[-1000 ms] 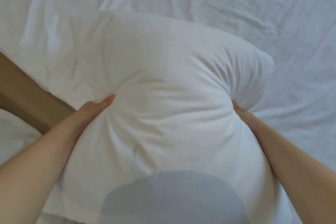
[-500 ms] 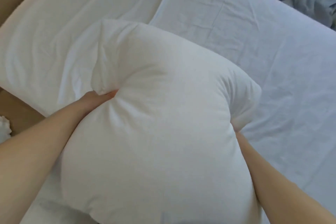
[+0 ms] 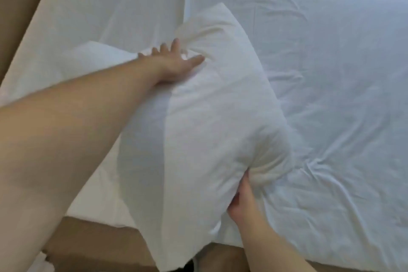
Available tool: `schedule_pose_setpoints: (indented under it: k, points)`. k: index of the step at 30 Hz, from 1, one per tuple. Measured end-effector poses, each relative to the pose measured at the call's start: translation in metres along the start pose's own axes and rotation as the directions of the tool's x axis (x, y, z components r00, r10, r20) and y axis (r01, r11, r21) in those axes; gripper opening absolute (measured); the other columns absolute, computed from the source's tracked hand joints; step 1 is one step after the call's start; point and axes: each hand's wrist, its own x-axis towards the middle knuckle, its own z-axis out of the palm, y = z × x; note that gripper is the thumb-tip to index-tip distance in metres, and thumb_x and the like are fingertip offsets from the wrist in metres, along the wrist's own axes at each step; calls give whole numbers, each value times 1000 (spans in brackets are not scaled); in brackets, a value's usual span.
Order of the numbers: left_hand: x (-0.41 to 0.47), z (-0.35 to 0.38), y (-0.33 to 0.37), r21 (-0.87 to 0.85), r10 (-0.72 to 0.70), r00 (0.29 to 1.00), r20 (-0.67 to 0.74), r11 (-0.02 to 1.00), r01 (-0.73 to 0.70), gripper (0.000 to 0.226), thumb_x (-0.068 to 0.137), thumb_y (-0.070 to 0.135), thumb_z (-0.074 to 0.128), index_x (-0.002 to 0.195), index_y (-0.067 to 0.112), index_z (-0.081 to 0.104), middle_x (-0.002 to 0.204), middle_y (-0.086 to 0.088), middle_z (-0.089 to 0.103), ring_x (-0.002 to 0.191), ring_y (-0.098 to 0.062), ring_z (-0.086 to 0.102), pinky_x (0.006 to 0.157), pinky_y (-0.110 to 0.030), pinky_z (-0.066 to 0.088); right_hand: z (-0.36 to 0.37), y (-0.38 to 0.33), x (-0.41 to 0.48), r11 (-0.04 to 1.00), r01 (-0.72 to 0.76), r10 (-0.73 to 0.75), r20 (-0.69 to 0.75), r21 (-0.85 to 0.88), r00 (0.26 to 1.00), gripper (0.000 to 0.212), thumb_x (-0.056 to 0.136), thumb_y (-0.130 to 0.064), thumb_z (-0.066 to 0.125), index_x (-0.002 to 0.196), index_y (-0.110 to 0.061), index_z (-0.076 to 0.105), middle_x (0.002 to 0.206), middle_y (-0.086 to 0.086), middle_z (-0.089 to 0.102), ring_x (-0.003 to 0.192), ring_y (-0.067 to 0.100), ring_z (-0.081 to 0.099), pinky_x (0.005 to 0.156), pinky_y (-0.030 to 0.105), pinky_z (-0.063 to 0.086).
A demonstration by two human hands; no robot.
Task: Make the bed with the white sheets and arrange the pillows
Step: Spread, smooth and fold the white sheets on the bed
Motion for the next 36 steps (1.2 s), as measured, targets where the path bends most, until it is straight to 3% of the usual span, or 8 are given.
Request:
schedule_pose_setpoints:
  k: [5,10,13,16,20,29,34,36]
  points:
    - [-13,143,2,235,210,972,-103,955,-182,104,76,87,25,152,28,-16,159,-15,-22,146,-34,-20,112,-62,-12,27,8,21,1000,19,-18,-129,4,991,123,29,-89,73,135,-31,49,128,5,63,101,24,64,74,44,59]
    - [-31,154,-12,299,353,912,-209,911,-284,89,87,74,25,155,25,-4,162,-12,-13,148,-32,-14,113,-63,-8,4,-18,-9,871,202,-395,-392,-448,831,118,64,-61,79,154,-28,11,152,6,35,135,30,40,109,49,38]
    - [-55,154,-27,297,330,906,-263,922,-249,85,87,70,21,156,24,0,162,-11,-12,148,-32,-16,113,-64,-8,11,-60,-41,462,251,-751,-225,-851,621,92,88,-44,63,156,-22,6,163,6,10,149,25,15,117,50,17]
    - [-66,155,-34,295,304,869,-391,935,-194,81,89,67,20,156,24,4,162,-13,-10,147,-36,-14,112,-68,-6,46,-109,-42,-40,340,-864,204,-939,460,76,95,-47,45,156,-30,4,164,2,-5,151,24,-3,116,55,-2]
    - [-53,185,-51,255,185,839,-511,965,-57,74,93,64,19,155,26,8,162,-15,-5,148,-39,-7,110,-70,-3,84,-134,15,-571,253,-595,606,-781,528,68,93,-65,20,152,-44,-6,162,-5,-18,149,27,-17,113,68,-6]
    - [-58,220,-64,125,-165,888,-429,963,239,79,90,67,9,155,24,-6,160,-16,-17,147,-35,-17,109,-71,0,76,-126,48,-650,167,-495,579,-742,648,78,91,-72,16,151,-36,-19,159,4,-28,146,35,-23,108,75,-1]
    - [-73,162,-69,93,-59,768,-637,984,153,76,95,62,16,154,22,-9,161,-14,-15,147,-39,-14,110,-68,-5,127,-127,10,-738,355,-467,814,-574,345,68,96,-62,20,154,-38,-7,163,5,-17,149,33,-16,111,68,-6]
    - [-59,164,-67,117,-21,774,-632,986,122,74,96,60,19,155,25,-7,161,-12,-14,148,-37,-13,110,-67,-7,134,-112,24,-789,350,-396,854,-504,337,66,96,-61,20,155,-38,0,164,2,-11,150,33,-11,112,70,-4]
